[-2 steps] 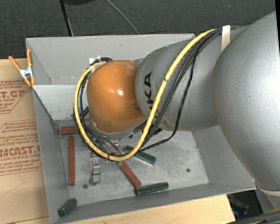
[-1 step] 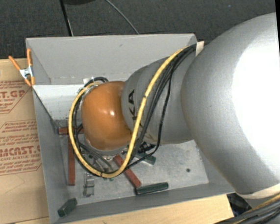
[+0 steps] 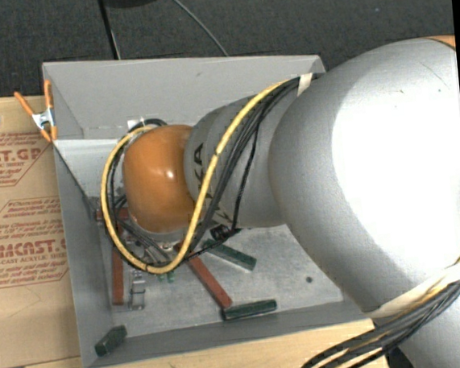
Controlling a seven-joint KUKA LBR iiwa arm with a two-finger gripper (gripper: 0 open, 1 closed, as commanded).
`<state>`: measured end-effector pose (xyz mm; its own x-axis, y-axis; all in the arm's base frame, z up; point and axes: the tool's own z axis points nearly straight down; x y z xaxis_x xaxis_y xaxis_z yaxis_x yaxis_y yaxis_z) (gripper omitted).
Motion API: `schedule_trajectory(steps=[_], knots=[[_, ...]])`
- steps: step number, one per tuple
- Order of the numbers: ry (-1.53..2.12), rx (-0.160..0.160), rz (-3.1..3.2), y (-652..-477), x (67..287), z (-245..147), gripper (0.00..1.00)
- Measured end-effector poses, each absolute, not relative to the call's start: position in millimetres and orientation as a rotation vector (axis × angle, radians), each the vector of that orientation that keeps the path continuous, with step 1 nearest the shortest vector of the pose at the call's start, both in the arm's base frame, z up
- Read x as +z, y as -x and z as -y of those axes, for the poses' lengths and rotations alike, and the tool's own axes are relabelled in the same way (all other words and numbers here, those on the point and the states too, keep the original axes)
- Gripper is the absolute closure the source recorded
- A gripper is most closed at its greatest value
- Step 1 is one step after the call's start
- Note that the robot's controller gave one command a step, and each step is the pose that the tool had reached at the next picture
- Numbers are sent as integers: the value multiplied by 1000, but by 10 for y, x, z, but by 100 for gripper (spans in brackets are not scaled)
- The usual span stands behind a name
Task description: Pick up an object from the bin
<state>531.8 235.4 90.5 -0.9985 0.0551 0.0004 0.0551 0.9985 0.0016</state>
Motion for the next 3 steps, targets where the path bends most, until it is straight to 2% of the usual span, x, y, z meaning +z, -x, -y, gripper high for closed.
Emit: schedule_trajectory(steps=[1,2,3], knots=[[-96,2,3141,-5332,1038,-2382,0],[-337,-4,3128,-5356,966,-2449,0],[-1148,-4,2932,-5290,720,-2437,100]])
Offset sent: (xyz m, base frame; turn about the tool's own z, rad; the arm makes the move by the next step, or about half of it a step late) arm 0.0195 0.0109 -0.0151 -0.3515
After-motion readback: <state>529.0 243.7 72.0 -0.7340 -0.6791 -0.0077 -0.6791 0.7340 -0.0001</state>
